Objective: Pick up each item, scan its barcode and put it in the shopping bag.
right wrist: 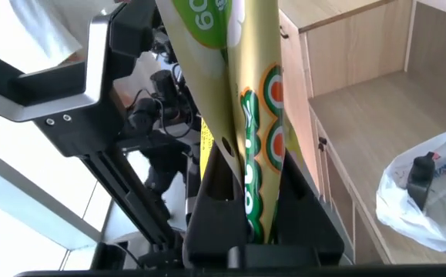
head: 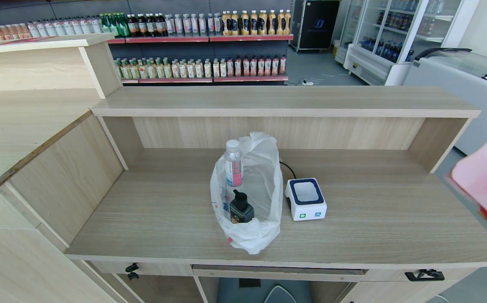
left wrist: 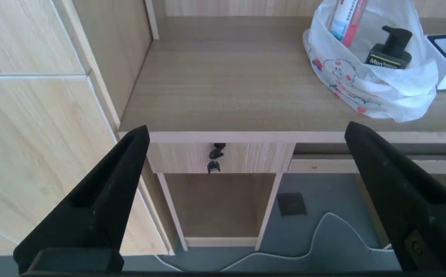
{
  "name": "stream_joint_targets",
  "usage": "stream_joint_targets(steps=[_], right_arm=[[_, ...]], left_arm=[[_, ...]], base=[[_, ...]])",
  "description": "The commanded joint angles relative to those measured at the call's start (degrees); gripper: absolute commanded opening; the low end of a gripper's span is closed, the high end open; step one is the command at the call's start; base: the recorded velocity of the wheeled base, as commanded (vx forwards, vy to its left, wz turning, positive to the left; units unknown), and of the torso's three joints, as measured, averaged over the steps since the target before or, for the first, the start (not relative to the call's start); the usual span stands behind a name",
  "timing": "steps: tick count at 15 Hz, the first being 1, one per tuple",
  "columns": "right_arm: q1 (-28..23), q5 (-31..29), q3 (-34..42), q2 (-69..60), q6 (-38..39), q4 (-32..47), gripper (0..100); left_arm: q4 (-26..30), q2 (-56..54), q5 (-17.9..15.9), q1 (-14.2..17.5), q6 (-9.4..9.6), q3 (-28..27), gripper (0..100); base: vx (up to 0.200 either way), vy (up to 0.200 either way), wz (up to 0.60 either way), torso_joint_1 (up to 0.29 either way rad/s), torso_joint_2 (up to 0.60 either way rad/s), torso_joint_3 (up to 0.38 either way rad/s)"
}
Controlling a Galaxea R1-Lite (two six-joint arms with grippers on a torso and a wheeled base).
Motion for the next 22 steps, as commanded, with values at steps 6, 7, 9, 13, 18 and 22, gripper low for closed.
stream_joint_targets(steps=[6,7,9,13,18,22], right_arm=[[-3.0,0.0,0.6,0.7,-0.2,-0.1,0],[-3.1,0.0,0.4,1.1,-0.2,-0.1,0],[-3.1,0.0,0.2,1.4,-0.3,-0.2,0],[-6.9,-11.4,3.1,1.0,-0.4,0.3,0],[-22.3,-35.1,15.2,3.9,-29.1,-0.5,0],[-36.2,-35.1,19.8,6.7,-52.7,-0.4,0]], left_arm=[[0.0,0.1,0.0,0.0,0.02,0.0,100],[0.0,0.1,0.0,0.0,0.02,0.0,100],[0.0,0.1,0.0,0.0,0.02,0.0,100],[0.0,0.1,0.0,0.0,0.02,0.0,100],[0.0,0.1,0.0,0.0,0.02,0.0,100],[0.0,0.1,0.0,0.0,0.02,0.0,100]], base=[[0.000,0.000,0.00,0.000,0.00,0.000],[0.000,0.000,0.00,0.000,0.00,0.000],[0.000,0.000,0.00,0.000,0.00,0.000],[0.000,0.000,0.00,0.000,0.00,0.000],[0.000,0.000,0.00,0.000,0.00,0.000],[0.000,0.000,0.00,0.000,0.00,0.000]])
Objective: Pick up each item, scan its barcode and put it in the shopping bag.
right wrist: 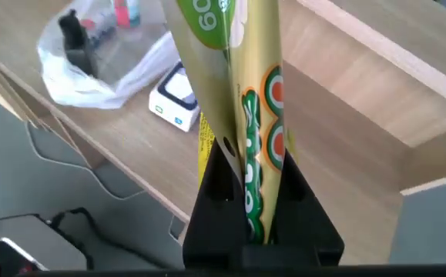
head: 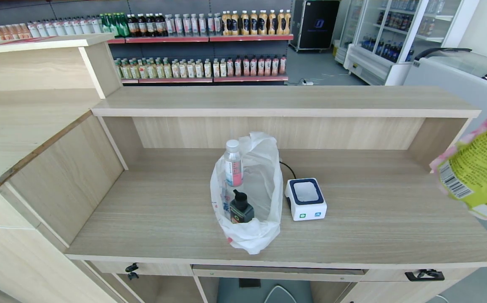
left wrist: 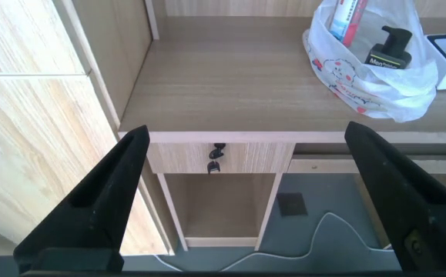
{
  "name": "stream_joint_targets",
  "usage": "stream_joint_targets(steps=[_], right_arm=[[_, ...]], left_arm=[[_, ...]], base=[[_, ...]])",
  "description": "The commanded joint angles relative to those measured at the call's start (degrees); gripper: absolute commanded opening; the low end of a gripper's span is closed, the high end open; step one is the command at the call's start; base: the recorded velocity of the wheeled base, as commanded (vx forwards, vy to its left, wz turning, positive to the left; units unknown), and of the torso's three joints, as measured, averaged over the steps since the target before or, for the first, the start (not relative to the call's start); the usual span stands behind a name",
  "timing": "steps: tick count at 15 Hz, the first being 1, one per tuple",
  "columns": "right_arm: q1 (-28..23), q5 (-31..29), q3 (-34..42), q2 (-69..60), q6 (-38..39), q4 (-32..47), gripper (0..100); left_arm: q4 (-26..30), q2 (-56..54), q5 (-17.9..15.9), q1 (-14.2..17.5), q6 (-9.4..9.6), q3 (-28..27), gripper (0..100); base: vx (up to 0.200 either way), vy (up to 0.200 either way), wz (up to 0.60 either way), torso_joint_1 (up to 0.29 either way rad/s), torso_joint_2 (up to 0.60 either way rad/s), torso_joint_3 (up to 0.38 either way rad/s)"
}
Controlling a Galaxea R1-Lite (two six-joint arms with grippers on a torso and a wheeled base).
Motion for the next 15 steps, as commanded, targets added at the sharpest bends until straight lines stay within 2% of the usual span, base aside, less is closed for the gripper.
stream_joint_targets(steps=[1,7,9,11,13,15], right_arm=[[-5.0,-0.1,1.5,2.5,-2.2,-0.1,0],[-5.5,-0.4,-0.4,3.9,-2.0,-0.6,0],[-5.3,-1.9,-1.0,4.5,-1.2,-0.6,0],[-4.1,-6.5,-2.2,4.9,-0.6,-0.6,0],[-3.6,-6.9,-2.9,6.7,-1.1,-1.5,0],[-2.8,-6.9,-2.2,9.8,-4.6,-5.9,0]], left_arm=[[0.0,0.1,0.0,0.0,-0.01,0.0,100],[0.0,0.1,0.0,0.0,-0.01,0.0,100],[0.0,0.1,0.0,0.0,-0.01,0.0,100],[0.0,0.1,0.0,0.0,-0.01,0.0,100],[0.0,0.1,0.0,0.0,-0.01,0.0,100],[0.0,0.1,0.0,0.0,-0.01,0.0,100]], base=[[0.000,0.000,0.00,0.000,0.00,0.000],[0.000,0.000,0.00,0.000,0.00,0.000],[0.000,0.000,0.60,0.002,0.00,0.002],[0.000,0.000,0.60,0.000,0.00,0.002],[0.000,0.000,0.60,0.010,0.00,0.005],[0.000,0.000,0.60,0.005,0.00,0.007]])
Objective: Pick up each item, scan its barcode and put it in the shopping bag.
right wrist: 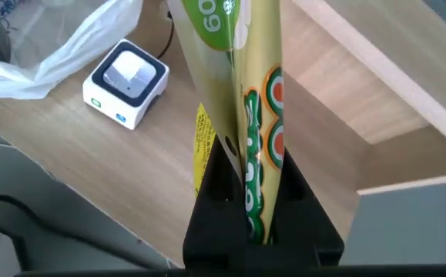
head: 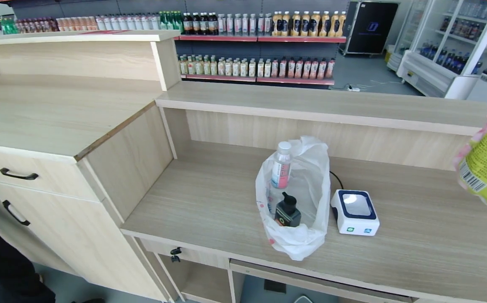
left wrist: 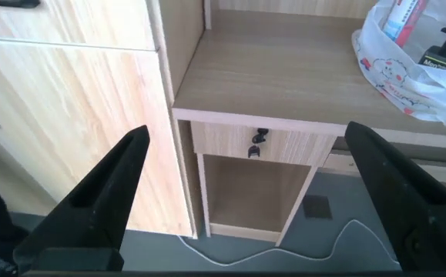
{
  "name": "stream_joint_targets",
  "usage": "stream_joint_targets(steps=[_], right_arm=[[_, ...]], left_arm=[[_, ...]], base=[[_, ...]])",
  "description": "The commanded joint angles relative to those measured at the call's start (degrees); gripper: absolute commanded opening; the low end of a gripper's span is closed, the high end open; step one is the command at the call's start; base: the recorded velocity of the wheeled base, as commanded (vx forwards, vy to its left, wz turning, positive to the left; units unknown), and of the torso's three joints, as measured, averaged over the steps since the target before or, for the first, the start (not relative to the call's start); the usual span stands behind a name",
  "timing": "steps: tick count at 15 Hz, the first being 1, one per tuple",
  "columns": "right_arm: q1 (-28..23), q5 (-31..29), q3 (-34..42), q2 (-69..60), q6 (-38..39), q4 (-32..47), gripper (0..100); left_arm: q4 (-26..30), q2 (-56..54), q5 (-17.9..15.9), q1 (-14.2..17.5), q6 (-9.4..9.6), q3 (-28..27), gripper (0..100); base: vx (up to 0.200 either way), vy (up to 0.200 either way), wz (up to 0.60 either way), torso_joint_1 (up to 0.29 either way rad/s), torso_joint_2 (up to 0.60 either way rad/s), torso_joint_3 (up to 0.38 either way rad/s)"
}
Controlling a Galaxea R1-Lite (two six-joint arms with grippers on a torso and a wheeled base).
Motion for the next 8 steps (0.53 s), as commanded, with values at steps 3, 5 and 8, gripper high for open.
stream_joint_targets(steps=[3,5,8], right_arm=[[3.4,0.2,-0.7,9.0,-5.4,-3.2,0],[6.8,1.8,-1.4,13.7,-7.2,-6.8,0],[11.3,3.2,-0.9,17.1,-8.9,-8.9,0]], left_arm=[[0.0,0.1,0.0,0.0,-0.01,0.0,100],[0.0,0.1,0.0,0.0,-0.01,0.0,100],[0.0,0.1,0.0,0.0,-0.01,0.0,100]], base=[[0.000,0.000,0.00,0.000,0.00,0.000],[0.000,0.000,0.00,0.000,0.00,0.000],[0.000,0.000,0.00,0.000,0.00,0.000]])
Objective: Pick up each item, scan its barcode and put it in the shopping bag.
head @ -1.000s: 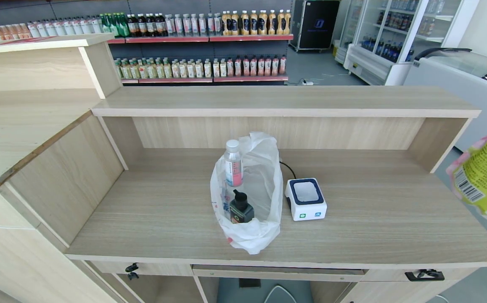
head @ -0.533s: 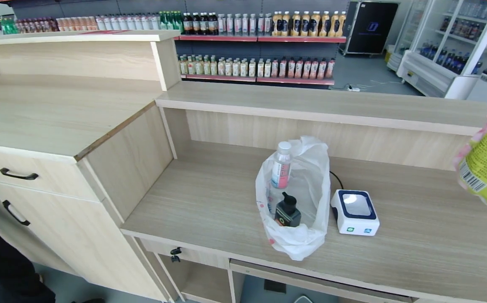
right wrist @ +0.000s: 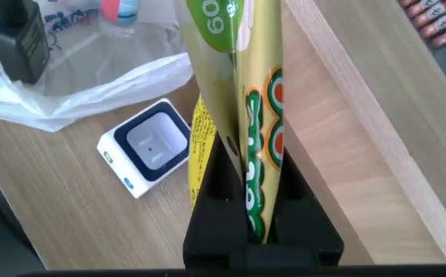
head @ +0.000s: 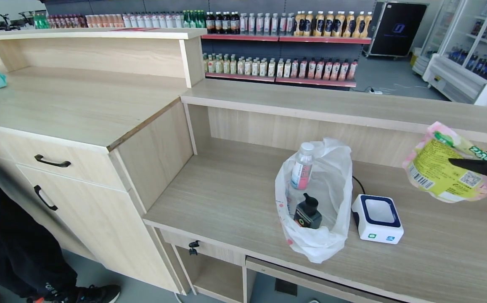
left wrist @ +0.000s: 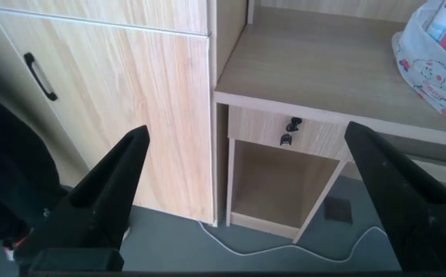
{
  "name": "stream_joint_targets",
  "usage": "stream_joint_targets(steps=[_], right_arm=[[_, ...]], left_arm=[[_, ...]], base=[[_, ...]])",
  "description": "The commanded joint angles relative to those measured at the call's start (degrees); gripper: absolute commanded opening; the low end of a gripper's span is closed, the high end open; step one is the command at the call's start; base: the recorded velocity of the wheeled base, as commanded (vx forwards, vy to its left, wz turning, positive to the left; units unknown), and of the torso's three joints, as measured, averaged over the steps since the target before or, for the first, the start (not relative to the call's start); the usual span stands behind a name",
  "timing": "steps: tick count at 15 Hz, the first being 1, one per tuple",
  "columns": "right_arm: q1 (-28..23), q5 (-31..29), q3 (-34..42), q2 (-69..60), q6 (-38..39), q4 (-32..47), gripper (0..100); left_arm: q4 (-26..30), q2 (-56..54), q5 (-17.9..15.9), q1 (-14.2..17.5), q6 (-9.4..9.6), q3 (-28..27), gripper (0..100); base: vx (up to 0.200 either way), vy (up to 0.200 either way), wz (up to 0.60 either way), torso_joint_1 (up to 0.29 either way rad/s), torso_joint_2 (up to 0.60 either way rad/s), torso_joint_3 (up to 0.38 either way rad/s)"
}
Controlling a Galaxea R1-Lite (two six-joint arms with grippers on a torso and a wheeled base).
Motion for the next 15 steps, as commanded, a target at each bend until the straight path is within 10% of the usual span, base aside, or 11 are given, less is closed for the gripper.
stream_joint_targets(steps=[1,15], right_arm=[[2.3,0.3,0.3,3.4,-0.7,-0.2,0],[5.8,9.9,-3.2,17.9,-23.6,-13.2,0]], left_arm=[[0.0,0.1,0.0,0.0,-0.01,0.0,100],[0.0,0.1,0.0,0.0,-0.01,0.0,100]], base=[[0.000,0.000,0.00,0.000,0.00,0.000],[0.000,0.000,0.00,0.000,0.00,0.000]])
